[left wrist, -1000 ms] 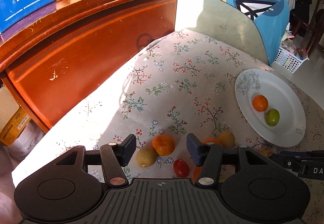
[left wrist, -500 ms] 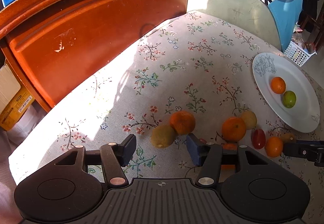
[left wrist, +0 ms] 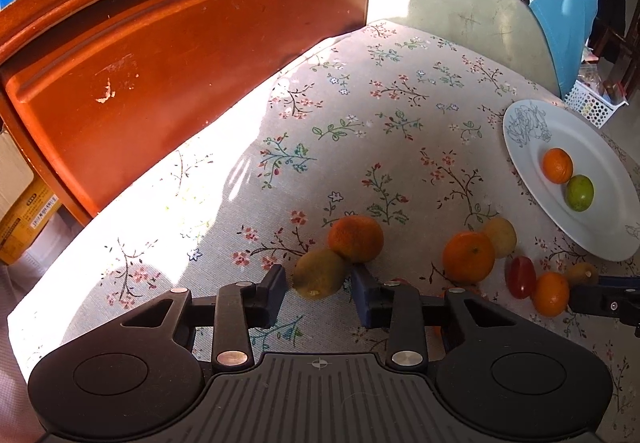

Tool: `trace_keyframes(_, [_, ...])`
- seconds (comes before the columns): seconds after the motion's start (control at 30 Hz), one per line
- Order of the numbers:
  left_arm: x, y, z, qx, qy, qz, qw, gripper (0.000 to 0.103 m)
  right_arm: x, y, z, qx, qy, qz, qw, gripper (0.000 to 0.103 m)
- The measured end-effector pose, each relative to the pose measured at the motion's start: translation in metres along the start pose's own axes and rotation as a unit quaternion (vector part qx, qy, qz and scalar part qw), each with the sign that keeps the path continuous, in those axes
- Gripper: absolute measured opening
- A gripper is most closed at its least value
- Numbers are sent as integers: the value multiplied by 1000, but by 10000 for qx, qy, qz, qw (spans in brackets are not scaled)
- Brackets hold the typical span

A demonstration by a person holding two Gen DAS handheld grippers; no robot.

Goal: Organize fruits
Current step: 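Grasp a brown kiwi with the right tool while the left tool grasps another kiwi, then lower both kiwis onto the white plate and open both tools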

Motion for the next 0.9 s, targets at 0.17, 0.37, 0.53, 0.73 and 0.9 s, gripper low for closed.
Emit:
trace_keyframes(0.17, [-1, 0, -1, -30, -61, -26, 10000, 26, 1, 1, 1, -31, -50, -50, 10000, 42])
trace_keyframes(0.37, [-3, 0, -3, -74, -72, -6, 9999, 25, 2, 2, 2, -81, -151, -170, 9997, 30])
trace_keyframes(0.53, [-6, 3, -14, -220, -113, 20, 9997, 25, 5, 5, -5, -220, -61, -223, 9995, 29])
trace_keyframes(0.73, [-16, 13, -34, -478, -195, 56, 9987, 25, 9, 15, -20, -500, 76, -282, 9983, 29])
trace_keyframes(0.9, [-32, 20, -46, -631, -354, 147, 9973, 25, 6, 23, -31, -668, 122, -186, 9975, 29])
Point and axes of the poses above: each gripper's, at about its wrist camera, not at the fingertips, and z roughly the way its jaws point, x to its left, y to its top, the point moved 6 cm from there along z, roughly the way its jaws point, and after that the axes turned 10 degrees about x, right-handed, at the moved point
